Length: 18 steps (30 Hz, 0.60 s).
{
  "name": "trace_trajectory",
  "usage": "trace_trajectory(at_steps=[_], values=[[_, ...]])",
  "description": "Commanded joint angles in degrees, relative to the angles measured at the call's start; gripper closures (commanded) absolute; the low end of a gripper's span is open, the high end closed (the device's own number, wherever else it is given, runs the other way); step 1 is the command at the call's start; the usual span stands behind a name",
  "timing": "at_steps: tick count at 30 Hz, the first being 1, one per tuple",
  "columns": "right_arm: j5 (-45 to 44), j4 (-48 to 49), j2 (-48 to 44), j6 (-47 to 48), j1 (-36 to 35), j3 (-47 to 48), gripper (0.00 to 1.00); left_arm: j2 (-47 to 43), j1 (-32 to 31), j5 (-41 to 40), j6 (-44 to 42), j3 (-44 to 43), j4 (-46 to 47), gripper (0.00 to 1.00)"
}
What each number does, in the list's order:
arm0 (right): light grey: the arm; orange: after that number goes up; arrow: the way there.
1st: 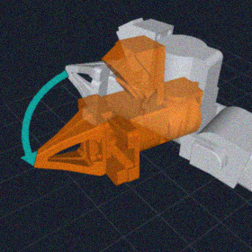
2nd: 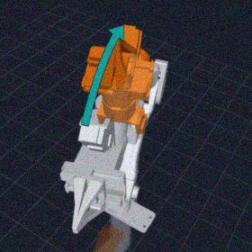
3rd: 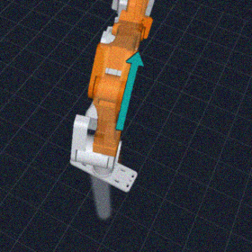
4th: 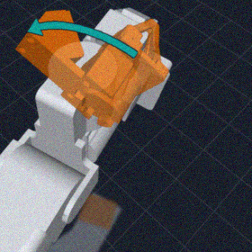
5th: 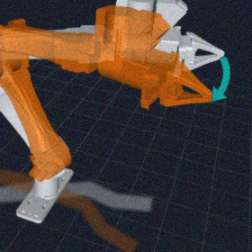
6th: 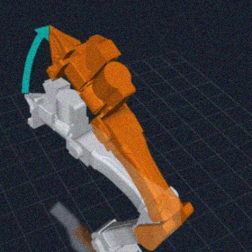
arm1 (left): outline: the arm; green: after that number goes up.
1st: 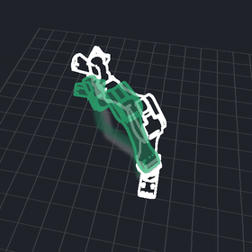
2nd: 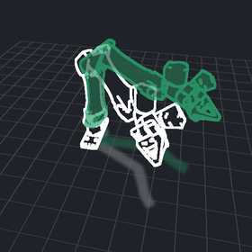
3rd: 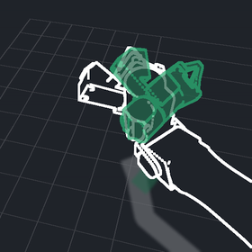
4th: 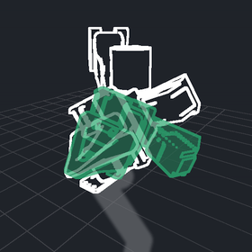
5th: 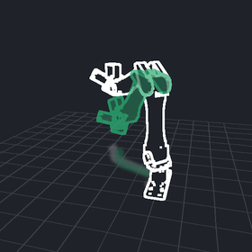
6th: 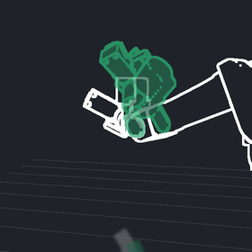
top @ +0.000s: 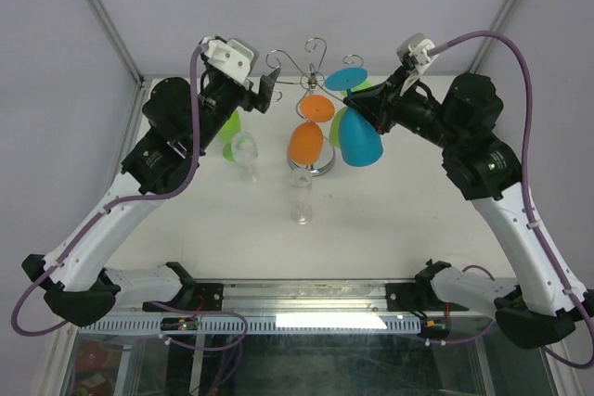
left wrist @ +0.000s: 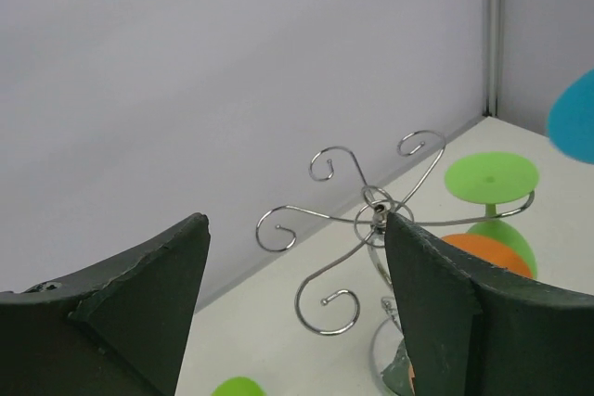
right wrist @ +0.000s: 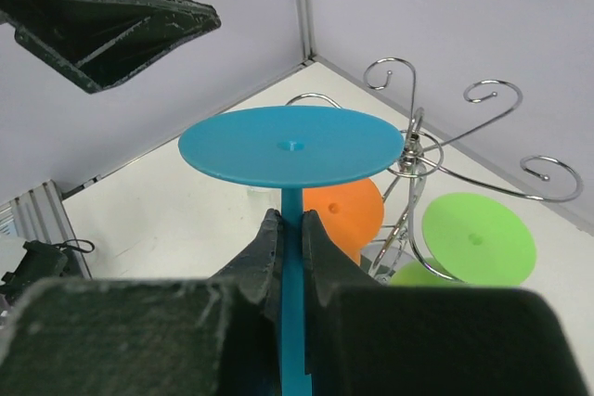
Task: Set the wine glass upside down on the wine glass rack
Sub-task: Turn the wine glass upside down at the wine rack.
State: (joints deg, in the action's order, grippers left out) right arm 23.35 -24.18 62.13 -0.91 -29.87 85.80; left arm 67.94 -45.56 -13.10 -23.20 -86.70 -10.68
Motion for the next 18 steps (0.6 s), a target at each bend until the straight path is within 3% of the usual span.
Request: trace_trajectory(at_steps=[1, 12, 18], values=[[-5.09, 6.31, -3.78, 0.89, 0.09, -1.73, 1.0, -2.23, 4.66, 5.02, 8.49, 1.29, 1.92, 0.24], [-7.36, 7.67, -4.83, 2.59, 0.16, -4.28, 1.0, -2.09, 19.35, 12.59, 19.7, 4.34, 0.65, 0.17], [-7.76, 8.48, -5.07, 2.94, 0.15, -5.15, 1.0, -4.2, 24.15, 14.04, 23.56, 9.31, 2.08, 0.14]])
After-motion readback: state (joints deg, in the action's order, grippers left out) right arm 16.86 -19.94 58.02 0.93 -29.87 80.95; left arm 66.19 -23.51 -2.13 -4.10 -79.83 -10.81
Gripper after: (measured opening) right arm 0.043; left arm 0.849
